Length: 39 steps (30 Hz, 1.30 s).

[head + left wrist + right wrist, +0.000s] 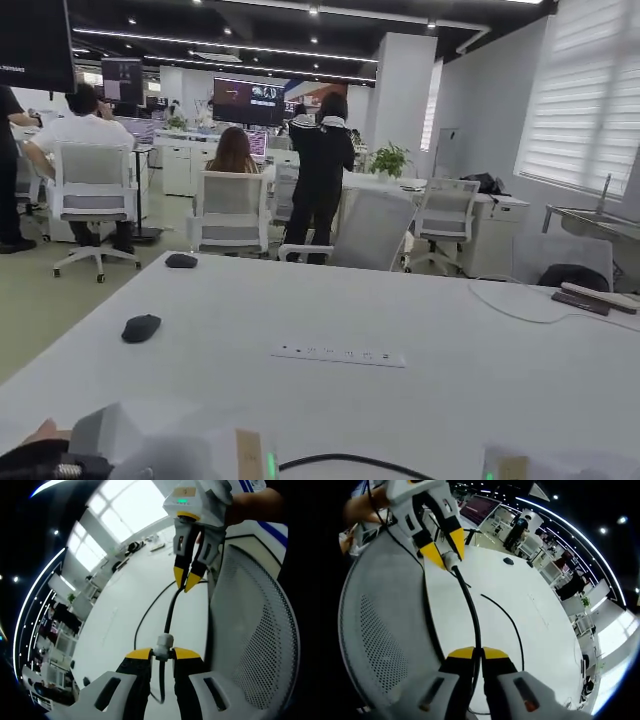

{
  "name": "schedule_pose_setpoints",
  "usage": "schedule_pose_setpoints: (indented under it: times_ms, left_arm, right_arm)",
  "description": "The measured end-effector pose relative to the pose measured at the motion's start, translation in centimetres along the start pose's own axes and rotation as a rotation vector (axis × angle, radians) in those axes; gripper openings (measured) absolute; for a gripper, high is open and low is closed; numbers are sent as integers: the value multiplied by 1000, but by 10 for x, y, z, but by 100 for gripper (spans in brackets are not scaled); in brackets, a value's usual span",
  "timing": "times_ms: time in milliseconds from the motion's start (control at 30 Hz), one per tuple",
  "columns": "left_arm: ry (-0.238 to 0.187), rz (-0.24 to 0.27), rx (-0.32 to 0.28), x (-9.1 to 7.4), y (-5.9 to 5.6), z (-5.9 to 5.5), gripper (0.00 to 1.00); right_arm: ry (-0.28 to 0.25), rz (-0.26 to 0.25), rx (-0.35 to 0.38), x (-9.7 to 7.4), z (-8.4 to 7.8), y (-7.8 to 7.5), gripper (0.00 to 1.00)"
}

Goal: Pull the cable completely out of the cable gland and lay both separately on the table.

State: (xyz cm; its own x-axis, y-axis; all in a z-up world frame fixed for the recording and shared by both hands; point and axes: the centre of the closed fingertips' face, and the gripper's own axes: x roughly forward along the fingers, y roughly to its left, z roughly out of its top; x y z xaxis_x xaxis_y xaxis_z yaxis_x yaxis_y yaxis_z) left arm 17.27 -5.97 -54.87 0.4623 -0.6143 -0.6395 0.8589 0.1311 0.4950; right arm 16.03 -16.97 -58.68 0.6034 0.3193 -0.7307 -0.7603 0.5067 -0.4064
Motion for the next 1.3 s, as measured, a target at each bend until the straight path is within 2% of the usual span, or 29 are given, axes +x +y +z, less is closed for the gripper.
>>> schedule_pose_setpoints:
  times_ms: [200,300,433,500,533,567,633,800,867,967,1000,1067,1167,1300]
  left_arm:
    - [0,0,-2,-1,0,-1,17]
    - [2,1,-3,-1,-1,-2,17]
    - [8,-4,-4,-1,-2,-3,17]
    - [16,-3,-2,-1,-3,-4,17]
    - [17,-3,-5,-1,-2,-5,17]
    - [17,-4,-7,-1,-3,-5,17]
    - [22,-6,-6,-1,-4,-6,17]
    - [25,-19,0,1,-10,-6,17]
    - [23,-16,7,1,-10,-5,17]
    - [16,-10,7,-1,-8,-2,17]
    - [13,-5,11,-1,-7,-1,17]
    - [8,1,17,-2,-6,1,17]
    - [4,5,20,-3,-5,3,17]
    - [-2,5,25,-3,-6,5,17]
  right_arm:
    - [31,-11,20,1,-15,-5,3]
    - [89,-22,91,4,-29,-6,3]
    - [122,9,106,9,-32,0,4]
    - [142,3,103,11,-31,3,14]
    - [140,9,101,11,-29,5,19]
    - [123,35,97,11,-23,10,20]
    - [84,55,121,11,-10,16,17]
    - [-15,106,81,10,32,33,15]
    - [-69,97,27,8,52,34,15]
    - [-142,80,-10,1,76,33,14]
    - [-183,68,-36,-2,88,32,14]
    - [-205,64,-65,-5,97,33,13]
    - [-209,60,-96,-4,101,34,10]
    - [-177,70,-114,0,93,35,5]
